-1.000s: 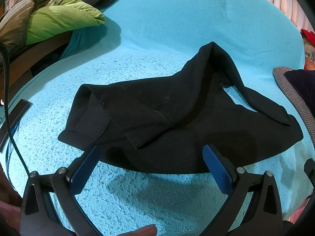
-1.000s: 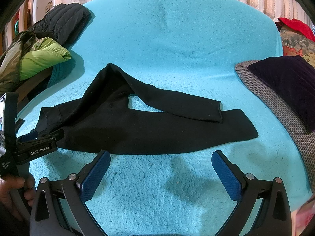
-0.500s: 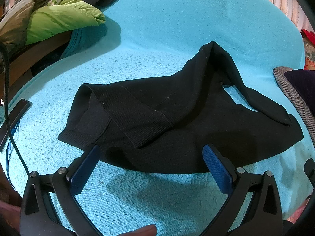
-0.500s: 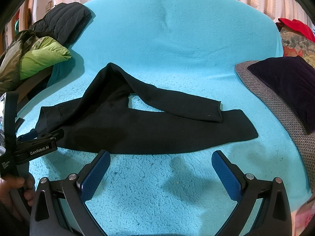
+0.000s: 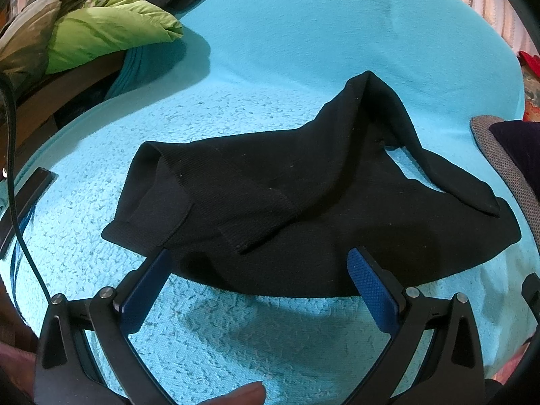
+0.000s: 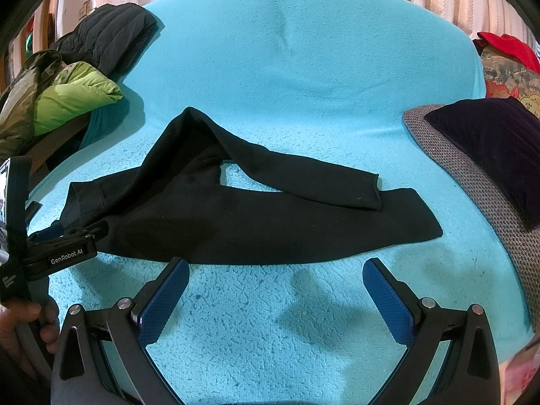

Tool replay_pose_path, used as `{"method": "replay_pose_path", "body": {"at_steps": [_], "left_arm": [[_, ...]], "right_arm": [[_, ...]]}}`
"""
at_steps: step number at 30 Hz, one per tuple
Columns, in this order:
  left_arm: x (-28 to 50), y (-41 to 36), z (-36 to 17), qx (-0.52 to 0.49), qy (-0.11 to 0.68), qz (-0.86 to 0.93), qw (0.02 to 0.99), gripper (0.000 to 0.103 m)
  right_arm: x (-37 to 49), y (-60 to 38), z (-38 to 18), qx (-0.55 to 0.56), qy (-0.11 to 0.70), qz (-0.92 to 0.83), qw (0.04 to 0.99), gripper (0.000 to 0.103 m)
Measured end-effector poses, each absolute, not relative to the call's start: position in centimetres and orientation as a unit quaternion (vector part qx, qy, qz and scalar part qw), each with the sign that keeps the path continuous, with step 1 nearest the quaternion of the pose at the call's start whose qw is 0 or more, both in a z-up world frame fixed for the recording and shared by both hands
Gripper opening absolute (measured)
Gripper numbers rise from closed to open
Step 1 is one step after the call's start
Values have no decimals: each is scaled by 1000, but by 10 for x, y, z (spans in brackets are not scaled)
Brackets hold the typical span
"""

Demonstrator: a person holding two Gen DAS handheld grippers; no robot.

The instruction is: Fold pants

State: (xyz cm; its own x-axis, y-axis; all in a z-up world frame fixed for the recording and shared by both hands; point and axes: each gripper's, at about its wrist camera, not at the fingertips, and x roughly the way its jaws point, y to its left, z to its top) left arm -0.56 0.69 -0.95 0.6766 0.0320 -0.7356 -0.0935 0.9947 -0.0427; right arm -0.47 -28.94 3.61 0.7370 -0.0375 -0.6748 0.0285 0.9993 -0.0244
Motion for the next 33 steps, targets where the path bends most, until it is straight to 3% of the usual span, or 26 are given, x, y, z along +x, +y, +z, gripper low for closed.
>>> {"method": "replay_pose_path", "body": {"at_steps": [33], "left_arm": [[-2,5,-8,-41,404,31,913,103]], "right_arm": [[-4,-289,37,-8,361,-19,932,103]]}}
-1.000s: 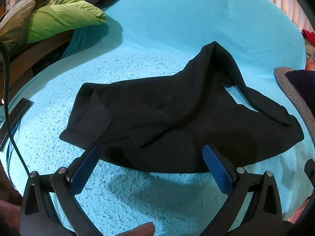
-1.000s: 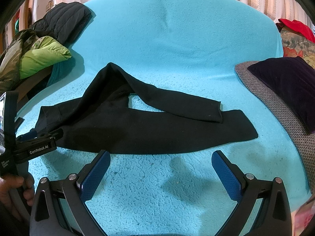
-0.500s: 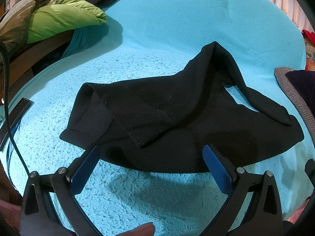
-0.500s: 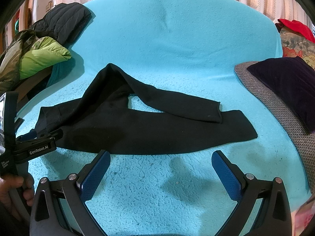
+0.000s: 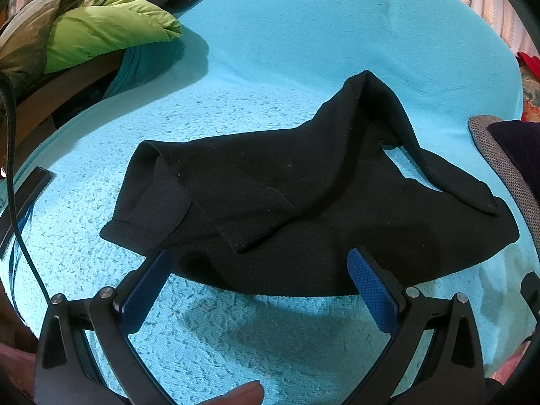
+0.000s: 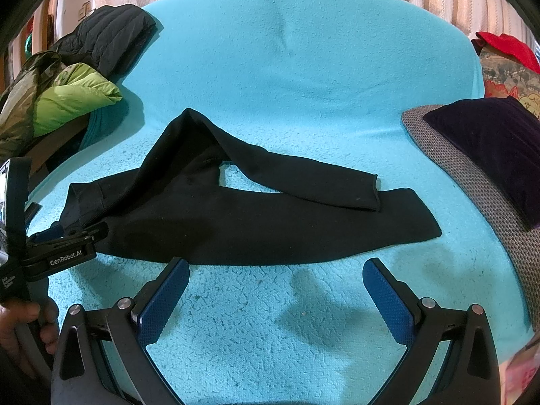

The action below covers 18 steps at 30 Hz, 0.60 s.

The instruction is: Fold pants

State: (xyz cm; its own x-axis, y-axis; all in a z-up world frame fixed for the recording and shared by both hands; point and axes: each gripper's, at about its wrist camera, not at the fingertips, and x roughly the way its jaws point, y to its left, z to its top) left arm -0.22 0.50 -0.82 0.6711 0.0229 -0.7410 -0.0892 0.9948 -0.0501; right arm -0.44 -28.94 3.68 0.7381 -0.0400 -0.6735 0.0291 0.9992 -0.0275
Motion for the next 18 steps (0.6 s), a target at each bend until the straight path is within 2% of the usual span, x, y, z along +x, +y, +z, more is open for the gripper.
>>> {"method": "replay_pose_path", "body": {"at_steps": [4,9,16,18], "left_arm": [[-2,7,-7,-46,400,25,915,103],[-14,31,11,-108,345,-26,932,103],[-9,95,13,-203,358,-46,910,103],[-3,121,12,-259,372,-87,887,103]], "right_arm": [[-4,-289,36,-7,362,-18,932,103],[-4,-291,37,-5,362,-18,932,103],[-5,-293,37,0,361,-14,932,103],[-5,-292,37,3,360,-12,933,103]]}}
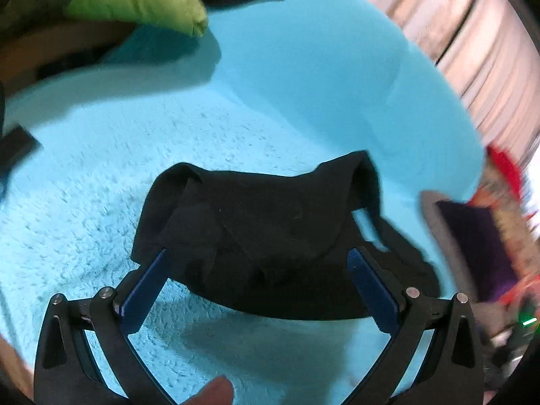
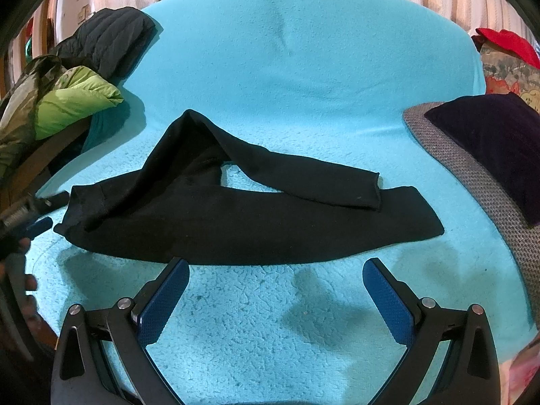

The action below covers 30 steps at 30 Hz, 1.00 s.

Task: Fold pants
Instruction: 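Move the left gripper to the black pants leg and close on it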

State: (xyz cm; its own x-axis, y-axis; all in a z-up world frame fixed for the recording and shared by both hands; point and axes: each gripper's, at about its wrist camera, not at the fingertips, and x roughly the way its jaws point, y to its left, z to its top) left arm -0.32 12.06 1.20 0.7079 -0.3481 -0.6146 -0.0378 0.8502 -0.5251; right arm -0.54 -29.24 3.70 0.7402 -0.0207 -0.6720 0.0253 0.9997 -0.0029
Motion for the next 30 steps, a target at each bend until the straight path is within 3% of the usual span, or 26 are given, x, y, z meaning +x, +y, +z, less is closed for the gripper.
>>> {"method": "replay_pose_path", "body": {"at_steps": [8,16,24,30], "left_arm": [[12,184,-32,-457,376,-149,792,103],[-13,200,-29,-502,327,-106,794,103],[6,187,-36,-471,362,-94,799,103],[12,190,-39,-502,355,-136,777,103]], "right_arm": [[-6,-294,35,19,359,-3,933,103],[-6,-299,33,38,362,3,931,103],[-4,-295,32,32,367,3,930,103],[-4,-298,31,39,369,3,929,103]]}}
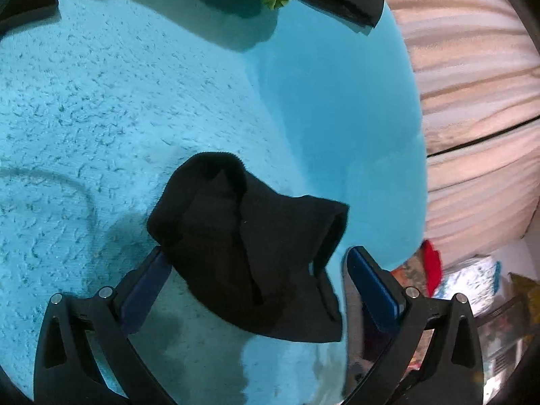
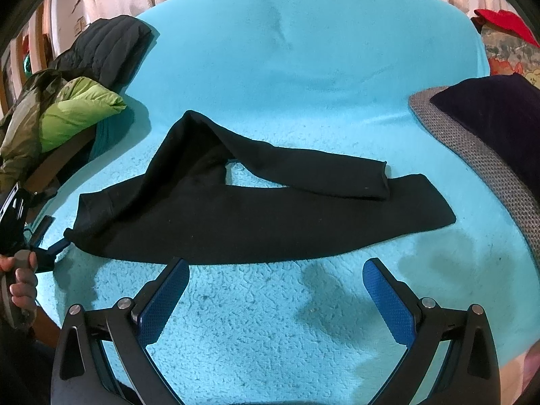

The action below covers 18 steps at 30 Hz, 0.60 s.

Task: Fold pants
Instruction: 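Move the left gripper to the black pants leg and close on it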

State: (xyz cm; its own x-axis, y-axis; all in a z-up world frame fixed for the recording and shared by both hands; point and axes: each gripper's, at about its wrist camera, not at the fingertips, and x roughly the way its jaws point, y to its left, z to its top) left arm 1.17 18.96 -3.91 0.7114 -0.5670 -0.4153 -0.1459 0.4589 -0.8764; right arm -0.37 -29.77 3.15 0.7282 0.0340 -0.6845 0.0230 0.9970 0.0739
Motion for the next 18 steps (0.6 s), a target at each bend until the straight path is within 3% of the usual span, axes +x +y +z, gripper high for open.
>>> {"method": "replay_pose_path", "body": {"at_steps": [4,6,8,10,14,18], "left_arm": [[15,196,-40,-529,343,-153,761,103],[19,195,-40,-508,360,-134,771,93],[22,190,-42,-471,395,-96,783,59],[24,186,-43,-431,424,-60,794,36],[28,185,-42,-422,427,-52,798,34],[35,173,-37,-411,426,-58,804,46]], "right_arm": [[-4,-296,32,35,369,3,929,103],[-3,-296,31,33,370,3,928,103],[-4,-297,32,35,369,3,929,103],[-4,-298,32,38,369,2,929,103],[-4,-300,33,47,368,6,929,103],[-7,-342,42,125,343,23,931,101]]}}
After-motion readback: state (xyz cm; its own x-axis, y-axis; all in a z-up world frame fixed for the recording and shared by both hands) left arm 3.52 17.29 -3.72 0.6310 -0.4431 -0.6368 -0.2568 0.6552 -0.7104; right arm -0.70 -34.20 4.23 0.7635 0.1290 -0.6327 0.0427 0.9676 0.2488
